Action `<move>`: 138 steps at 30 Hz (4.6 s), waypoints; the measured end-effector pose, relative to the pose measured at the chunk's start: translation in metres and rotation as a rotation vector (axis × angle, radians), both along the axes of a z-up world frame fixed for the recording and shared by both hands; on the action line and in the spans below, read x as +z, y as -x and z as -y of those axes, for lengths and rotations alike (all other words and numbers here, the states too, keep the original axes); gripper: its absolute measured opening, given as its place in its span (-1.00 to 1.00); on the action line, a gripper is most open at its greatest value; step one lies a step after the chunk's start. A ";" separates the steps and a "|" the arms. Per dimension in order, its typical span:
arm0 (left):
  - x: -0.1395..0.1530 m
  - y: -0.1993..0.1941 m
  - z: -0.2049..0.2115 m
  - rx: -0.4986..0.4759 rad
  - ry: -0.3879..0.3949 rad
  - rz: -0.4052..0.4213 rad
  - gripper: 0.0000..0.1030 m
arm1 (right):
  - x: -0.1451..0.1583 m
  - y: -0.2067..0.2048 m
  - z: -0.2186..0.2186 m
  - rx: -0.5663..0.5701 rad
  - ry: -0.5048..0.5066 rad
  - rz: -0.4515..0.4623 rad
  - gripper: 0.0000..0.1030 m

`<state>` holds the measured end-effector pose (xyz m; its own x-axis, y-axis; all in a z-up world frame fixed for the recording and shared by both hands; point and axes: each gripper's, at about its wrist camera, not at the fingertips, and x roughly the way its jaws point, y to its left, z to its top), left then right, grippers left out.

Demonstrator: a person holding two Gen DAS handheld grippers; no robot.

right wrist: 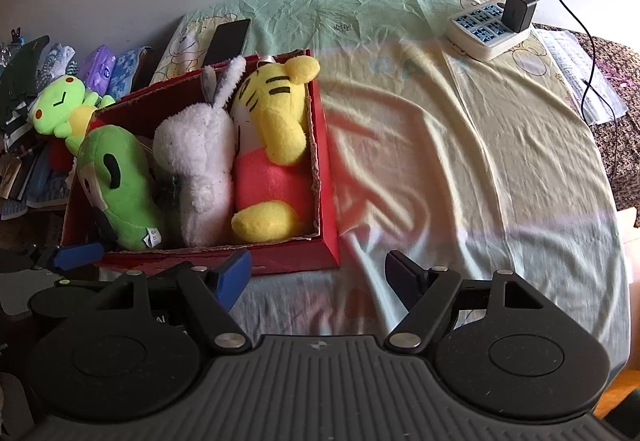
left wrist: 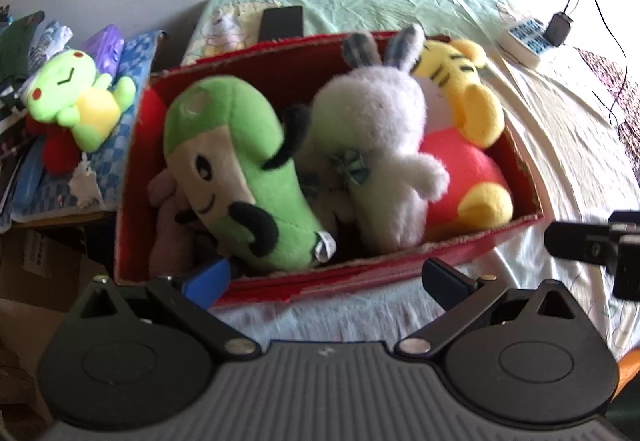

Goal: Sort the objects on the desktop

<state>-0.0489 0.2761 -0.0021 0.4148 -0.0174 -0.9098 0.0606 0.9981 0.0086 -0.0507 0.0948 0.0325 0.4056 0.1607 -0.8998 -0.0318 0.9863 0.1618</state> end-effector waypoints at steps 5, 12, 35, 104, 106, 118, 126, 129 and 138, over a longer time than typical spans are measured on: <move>-0.002 0.007 -0.001 -0.002 -0.008 0.010 0.98 | -0.005 0.000 -0.006 0.027 0.002 -0.040 0.48; 0.002 0.017 -0.009 0.042 -0.022 0.036 0.98 | 0.001 0.010 -0.017 0.107 0.039 -0.026 0.48; -0.008 0.047 -0.021 0.167 -0.053 -0.031 0.98 | -0.013 0.025 -0.049 0.226 -0.023 -0.030 0.48; 0.020 -0.016 0.019 0.058 0.043 0.063 0.98 | 0.022 -0.024 -0.002 0.179 0.069 0.111 0.49; 0.018 -0.015 0.021 0.066 0.048 0.059 0.98 | 0.021 -0.023 -0.001 0.190 0.051 0.104 0.49; 0.016 -0.010 0.026 0.064 0.033 0.060 0.98 | 0.017 -0.017 0.002 0.222 0.026 0.108 0.48; 0.015 -0.014 0.020 0.079 0.033 0.056 0.98 | 0.012 -0.021 -0.005 0.254 0.038 0.111 0.48; 0.015 -0.016 0.019 0.078 0.025 0.064 0.98 | 0.013 -0.025 -0.006 0.254 0.045 0.117 0.48; 0.010 -0.023 0.014 0.096 0.021 0.051 0.98 | 0.009 -0.033 -0.011 0.260 0.040 0.120 0.48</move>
